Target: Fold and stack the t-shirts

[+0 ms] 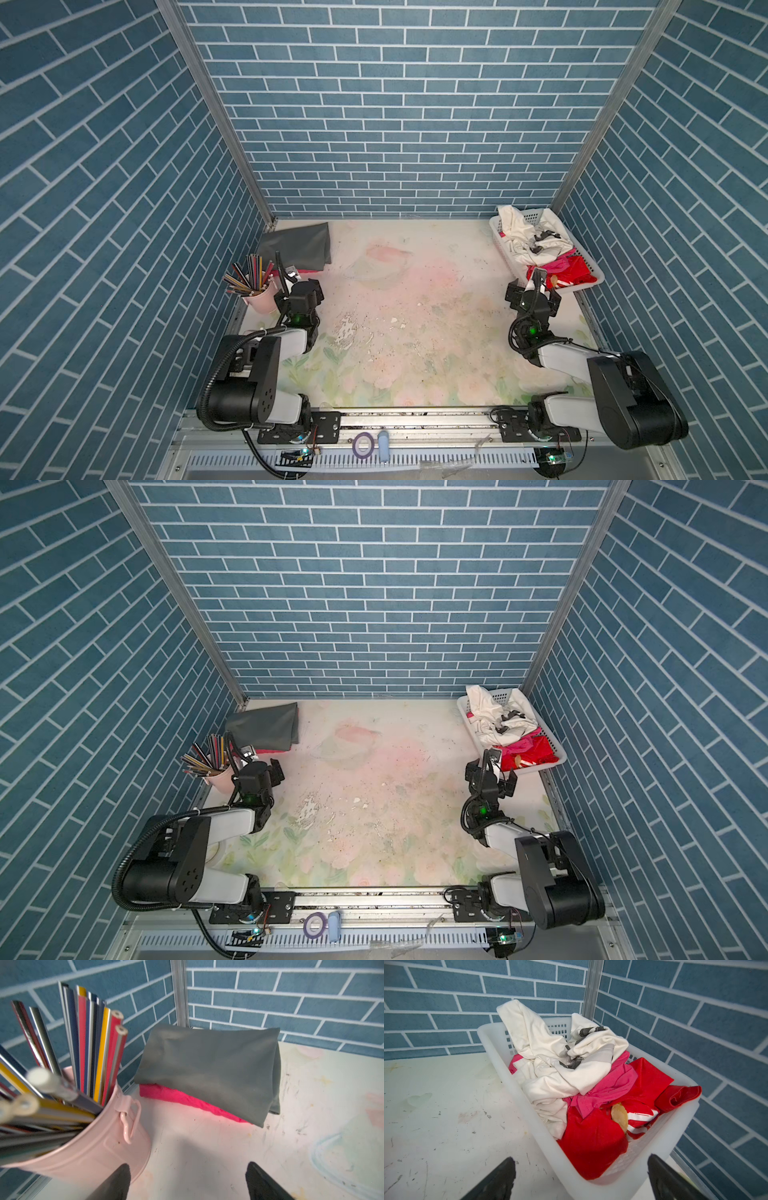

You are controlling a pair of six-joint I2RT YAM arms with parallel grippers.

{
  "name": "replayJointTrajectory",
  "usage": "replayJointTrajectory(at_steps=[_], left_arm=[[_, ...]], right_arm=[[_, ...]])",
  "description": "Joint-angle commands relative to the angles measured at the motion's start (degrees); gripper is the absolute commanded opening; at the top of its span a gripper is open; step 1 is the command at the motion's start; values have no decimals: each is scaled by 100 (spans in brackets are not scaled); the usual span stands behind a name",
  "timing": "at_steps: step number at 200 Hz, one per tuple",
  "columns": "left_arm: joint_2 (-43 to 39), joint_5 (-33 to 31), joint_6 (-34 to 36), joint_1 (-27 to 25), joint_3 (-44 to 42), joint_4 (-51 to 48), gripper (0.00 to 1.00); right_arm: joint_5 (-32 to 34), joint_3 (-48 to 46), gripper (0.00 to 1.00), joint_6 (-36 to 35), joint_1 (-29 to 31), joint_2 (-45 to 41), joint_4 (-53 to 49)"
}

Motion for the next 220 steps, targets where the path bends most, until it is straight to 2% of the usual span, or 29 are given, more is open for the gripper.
replayJointTrajectory(at_steps=[1,33,47,54,70,108,141,155,164,176,187,194,220], left_arm=[[-137,-2,123,-10,-138,590,88],[-15,175,304,-10,-83,718,88],[282,234,458,-29,-282,1515,88],[284,134,424,-99,-87,1036,88],[407,94,473,-130,111,837,88],[369,300,569,-127,-19,1077,88],[236,846,826,-152,-755,2274,88],[548,737,948,-246,-1193,3487,88],[330,679,912,-288,-1208,3114,88],[468,620,918,-277,-1120,3193,88],[476,615,854,-255,-771,2479,88],[457,820,832,-166,-908,2741,88],[454,572,802,-226,-900,2710,88]], right_arm=[[77,-267,99,-412,-26,256,1289],[-189,-561,99,-649,-79,482,2251],[-190,-645,99,-663,-105,641,2568],[-183,-675,99,-666,-114,714,2677],[-266,-771,99,-697,-125,809,2959],[-601,-983,99,-779,-124,828,3310],[-844,-1302,99,-897,-122,957,4046],[-866,-1320,99,-888,-123,958,4084],[-866,-1320,99,-885,-121,943,4053],[-866,-1311,99,-874,-127,942,4034],[-866,-1317,99,-870,-124,942,4040],[-867,-1311,99,-873,-126,942,4034],[-967,-1244,97,-839,-164,910,3863]])
